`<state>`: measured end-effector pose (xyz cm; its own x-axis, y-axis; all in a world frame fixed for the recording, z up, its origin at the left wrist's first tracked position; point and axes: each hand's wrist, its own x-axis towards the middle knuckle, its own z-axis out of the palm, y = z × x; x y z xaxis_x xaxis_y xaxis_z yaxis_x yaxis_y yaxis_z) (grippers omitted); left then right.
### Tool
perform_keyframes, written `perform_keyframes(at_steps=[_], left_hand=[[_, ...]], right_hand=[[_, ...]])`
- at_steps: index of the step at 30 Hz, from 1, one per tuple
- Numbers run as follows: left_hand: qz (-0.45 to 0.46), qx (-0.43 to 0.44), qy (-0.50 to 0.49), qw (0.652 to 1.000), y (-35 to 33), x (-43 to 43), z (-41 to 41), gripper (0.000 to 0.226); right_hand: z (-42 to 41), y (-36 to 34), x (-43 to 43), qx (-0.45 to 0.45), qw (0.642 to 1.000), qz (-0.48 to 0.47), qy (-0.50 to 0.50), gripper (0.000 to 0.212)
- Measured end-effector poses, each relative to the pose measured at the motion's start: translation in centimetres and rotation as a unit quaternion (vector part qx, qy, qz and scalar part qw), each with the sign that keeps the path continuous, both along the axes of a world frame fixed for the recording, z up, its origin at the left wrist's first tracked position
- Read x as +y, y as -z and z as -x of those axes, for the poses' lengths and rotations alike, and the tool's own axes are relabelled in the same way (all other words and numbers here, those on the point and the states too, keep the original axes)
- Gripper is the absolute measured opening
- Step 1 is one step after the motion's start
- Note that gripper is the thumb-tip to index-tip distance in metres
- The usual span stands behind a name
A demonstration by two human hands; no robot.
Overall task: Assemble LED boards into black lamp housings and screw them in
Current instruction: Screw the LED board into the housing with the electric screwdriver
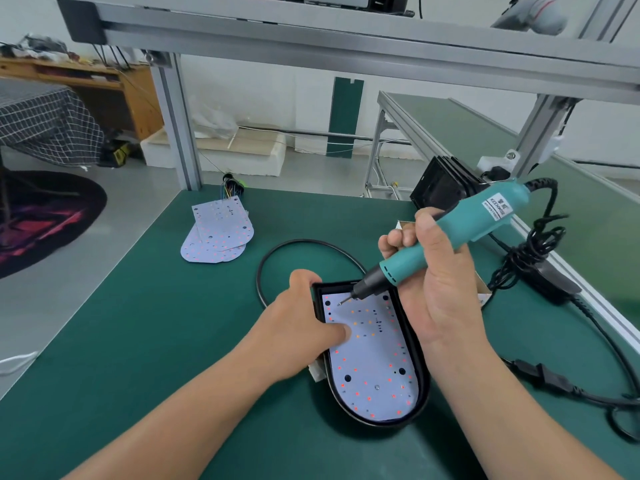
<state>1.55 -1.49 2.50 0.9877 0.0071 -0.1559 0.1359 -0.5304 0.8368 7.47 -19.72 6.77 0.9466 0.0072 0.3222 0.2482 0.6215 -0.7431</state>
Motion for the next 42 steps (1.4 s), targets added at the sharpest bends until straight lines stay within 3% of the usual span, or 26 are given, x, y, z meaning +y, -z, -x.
perform_keyframes(at_steps=[25,28,32,38,42], left_hand=[[-0.009,-0.030,-0.009,0.999,0.8,-0.2,-0.4,0.059],[-0.010,-0.036,-0.008,0.999,0.7,-0.3,-0.4,0.059],[-0.018,-0.029,-0.008,0.999,0.5,-0.3,-0.4,0.064],[-0.030,-0.028,-0.009,0.999,0.4,-0.3,-0.3,0.060],[-0.036,-0.028,-0.011,0.999,0.5,-0.2,-0.3,0.061]], right_hand=[[0.5,0.0,1.1,-0.082,0.987,0.132,-0.049,0.009],[0.6,-0.3,1.8,-0.112,0.977,0.165,-0.072,0.021],[0.7,-0.4,2.5,-0.144,0.962,0.211,-0.099,0.023],[0.6,-0.4,2.7,-0.117,0.965,0.203,-0.114,0.023],[0.7,-0.3,2.6,-0.122,0.956,0.229,-0.140,0.012]])
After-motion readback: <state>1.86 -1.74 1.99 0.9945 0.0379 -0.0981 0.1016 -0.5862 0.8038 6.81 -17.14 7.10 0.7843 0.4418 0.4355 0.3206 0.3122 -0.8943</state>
